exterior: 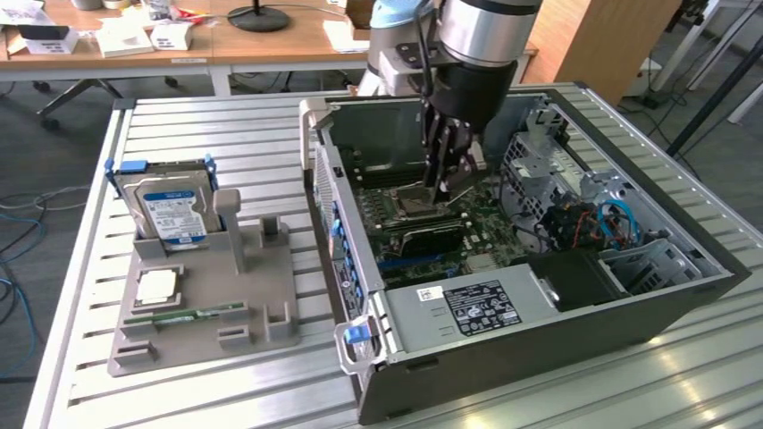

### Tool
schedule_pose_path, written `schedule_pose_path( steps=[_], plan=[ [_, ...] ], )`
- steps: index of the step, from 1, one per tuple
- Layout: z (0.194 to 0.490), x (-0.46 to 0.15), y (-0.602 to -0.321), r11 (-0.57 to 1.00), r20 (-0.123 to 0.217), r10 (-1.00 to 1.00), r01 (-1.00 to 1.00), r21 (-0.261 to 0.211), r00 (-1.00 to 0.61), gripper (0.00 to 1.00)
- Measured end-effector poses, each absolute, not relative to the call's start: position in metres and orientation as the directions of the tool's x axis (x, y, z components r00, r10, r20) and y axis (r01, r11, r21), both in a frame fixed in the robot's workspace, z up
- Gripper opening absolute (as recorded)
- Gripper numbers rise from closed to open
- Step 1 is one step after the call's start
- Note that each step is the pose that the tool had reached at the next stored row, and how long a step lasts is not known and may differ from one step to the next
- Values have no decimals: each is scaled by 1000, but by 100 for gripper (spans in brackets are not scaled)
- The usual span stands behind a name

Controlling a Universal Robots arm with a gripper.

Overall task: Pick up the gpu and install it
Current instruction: 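Insert the gpu into the slot, then press down on the gpu until it lock into place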

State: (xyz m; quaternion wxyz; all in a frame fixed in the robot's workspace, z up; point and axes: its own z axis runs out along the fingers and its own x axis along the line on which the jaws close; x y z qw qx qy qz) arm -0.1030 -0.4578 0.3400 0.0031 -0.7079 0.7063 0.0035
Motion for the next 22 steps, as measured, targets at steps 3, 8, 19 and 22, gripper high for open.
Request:
schedule_pose_path(
  steps=[3, 8, 19, 22],
  plan=[
    [345, -103, -458, -2, -9, -1000, -1000, 0, 2, 33],
    [346, -103, -458, -2, -9, -1000, -1000, 0, 2, 33],
    [346, -103, -458, -2, -9, -1000, -1000, 0, 2, 32],
    [346, -103, -458, -2, -9, -1000, -1000, 0, 2, 19]
  ],
)
